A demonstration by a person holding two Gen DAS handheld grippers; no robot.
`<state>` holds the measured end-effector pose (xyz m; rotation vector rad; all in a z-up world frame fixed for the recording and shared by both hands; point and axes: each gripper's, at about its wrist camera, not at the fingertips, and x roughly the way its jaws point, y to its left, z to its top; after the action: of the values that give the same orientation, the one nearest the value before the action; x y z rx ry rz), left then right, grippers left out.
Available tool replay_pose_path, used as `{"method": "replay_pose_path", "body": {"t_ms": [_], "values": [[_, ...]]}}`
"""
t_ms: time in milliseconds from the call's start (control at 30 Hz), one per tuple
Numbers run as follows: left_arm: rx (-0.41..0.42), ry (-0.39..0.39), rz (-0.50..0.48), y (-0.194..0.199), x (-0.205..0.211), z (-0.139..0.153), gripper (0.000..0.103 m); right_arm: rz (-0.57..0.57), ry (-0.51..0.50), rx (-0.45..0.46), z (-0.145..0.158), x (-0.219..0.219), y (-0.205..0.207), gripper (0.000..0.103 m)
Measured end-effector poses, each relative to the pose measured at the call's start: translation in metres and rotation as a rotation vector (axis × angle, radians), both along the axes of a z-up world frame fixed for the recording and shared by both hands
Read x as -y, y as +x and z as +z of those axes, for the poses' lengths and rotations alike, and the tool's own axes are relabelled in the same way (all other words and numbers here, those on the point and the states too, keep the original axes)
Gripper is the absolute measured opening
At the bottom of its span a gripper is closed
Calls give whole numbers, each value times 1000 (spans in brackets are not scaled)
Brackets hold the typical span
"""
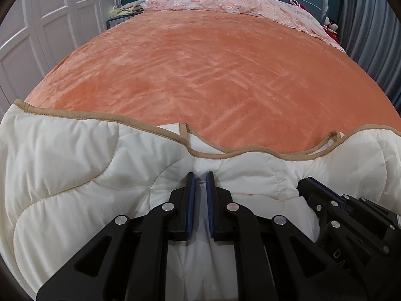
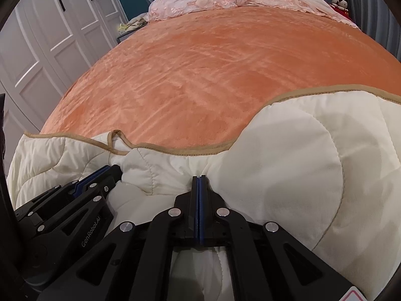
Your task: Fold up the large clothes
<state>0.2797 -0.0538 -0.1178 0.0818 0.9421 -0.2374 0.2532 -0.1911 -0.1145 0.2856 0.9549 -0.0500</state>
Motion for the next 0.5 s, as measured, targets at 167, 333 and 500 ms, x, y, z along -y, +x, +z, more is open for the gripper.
{"method": "replay_pose_path", "body": {"t_ms": [167,333,500], "values": [[-19,-52,9,-1,-10,15,11,-70,3,42,18,10,-5,0],[20,-163,147,-33,-82,67,37,-185,-16,192,85,23,-62,4],[-18,-161,254,-92,-162,81,57,-36,4,120,94,-12,-113,9]]}}
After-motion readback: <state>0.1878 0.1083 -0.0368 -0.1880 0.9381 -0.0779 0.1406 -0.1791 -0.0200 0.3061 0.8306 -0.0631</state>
